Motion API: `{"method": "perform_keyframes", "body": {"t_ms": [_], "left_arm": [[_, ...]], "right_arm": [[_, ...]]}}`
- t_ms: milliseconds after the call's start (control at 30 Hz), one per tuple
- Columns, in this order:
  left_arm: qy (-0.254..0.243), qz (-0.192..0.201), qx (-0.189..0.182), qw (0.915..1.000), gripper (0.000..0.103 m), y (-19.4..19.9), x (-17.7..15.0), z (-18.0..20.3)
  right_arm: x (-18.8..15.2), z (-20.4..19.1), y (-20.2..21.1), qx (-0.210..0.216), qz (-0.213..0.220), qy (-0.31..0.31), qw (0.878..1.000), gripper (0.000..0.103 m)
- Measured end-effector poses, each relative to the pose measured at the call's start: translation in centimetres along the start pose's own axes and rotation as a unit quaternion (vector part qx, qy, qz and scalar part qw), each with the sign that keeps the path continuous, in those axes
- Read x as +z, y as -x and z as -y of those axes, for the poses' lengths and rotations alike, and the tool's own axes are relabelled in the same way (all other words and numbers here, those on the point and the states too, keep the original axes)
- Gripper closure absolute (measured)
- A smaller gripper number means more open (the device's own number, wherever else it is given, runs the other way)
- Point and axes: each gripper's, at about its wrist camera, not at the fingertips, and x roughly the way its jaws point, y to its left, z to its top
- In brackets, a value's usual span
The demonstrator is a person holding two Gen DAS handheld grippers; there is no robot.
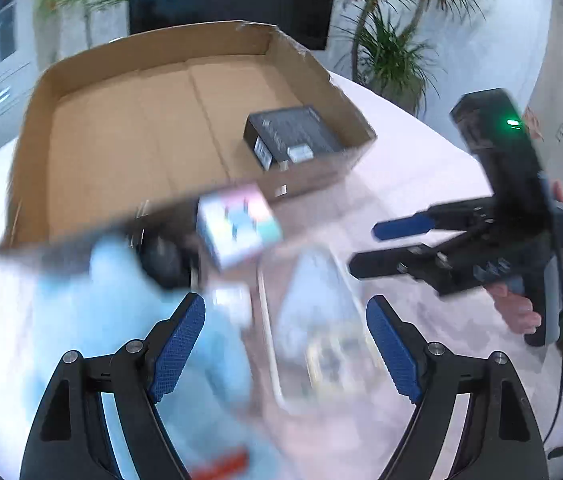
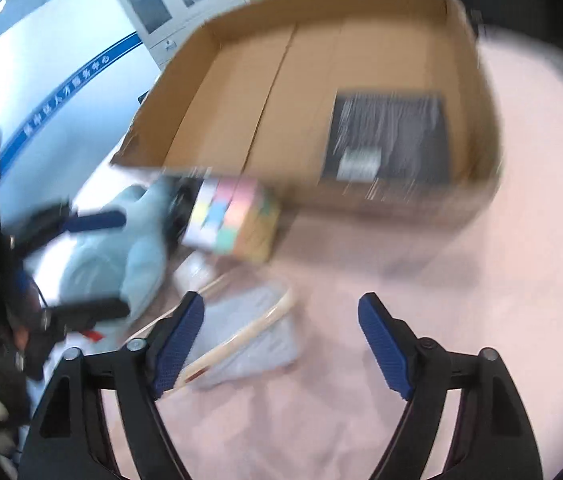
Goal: Organize objects
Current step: 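Move the right tool to the clear phone case with beige rim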
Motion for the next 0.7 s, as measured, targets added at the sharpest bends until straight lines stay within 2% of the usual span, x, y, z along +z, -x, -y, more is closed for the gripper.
{"method": "perform_keyframes", "body": {"t_ms": [33,200,267,300,367,533,567,700], "left_arm": [[0.006,0.010,0.005,0.9999,0.020,1.1,-2.0,0.3],[0.019,0.025,-0.006,0.9995,0.020,3.3,-6.1,0.7],[0.028,0.026,-0.016,0.9991,0.020,3.2,-6.8,0.8],[0.030,0.026,-0.020,0.9990,0.020,3.1,-6.9,0.9],[0.034,0.025,-0.023,0.9988,0.020,2.7,-7.1,1.0],[0.026,0.014,-0.035,0.9990,0.020,2.3,-7.9,1.8],[0.028,0.014,-0.039,0.9988,0.020,2.5,-8.1,1.9],[0.027,0.013,-0.064,0.9975,0.020,4.0,-10.3,2.4]], "right_arm": [[-1.1,-0.2,-0.3,0.012,-0.008,-0.017,1.000,0.040],[-3.8,-1.3,-1.0,0.061,-0.031,-0.060,0.996,0.055],[-3.7,-2.0,-1.4,0.062,-0.030,-0.062,0.996,0.057],[-3.1,-2.4,-1.8,0.064,-0.027,-0.059,0.996,0.067],[-2.7,-3.1,-2.3,0.077,-0.035,-0.052,0.995,0.078],[-3.2,-3.6,-2.7,0.077,-0.047,-0.030,0.995,0.087],[-3.6,-3.5,-2.3,0.086,-0.048,-0.027,0.995,0.101],[-6.2,-3.3,-0.4,0.115,-0.060,-0.009,0.992,0.103]]}}
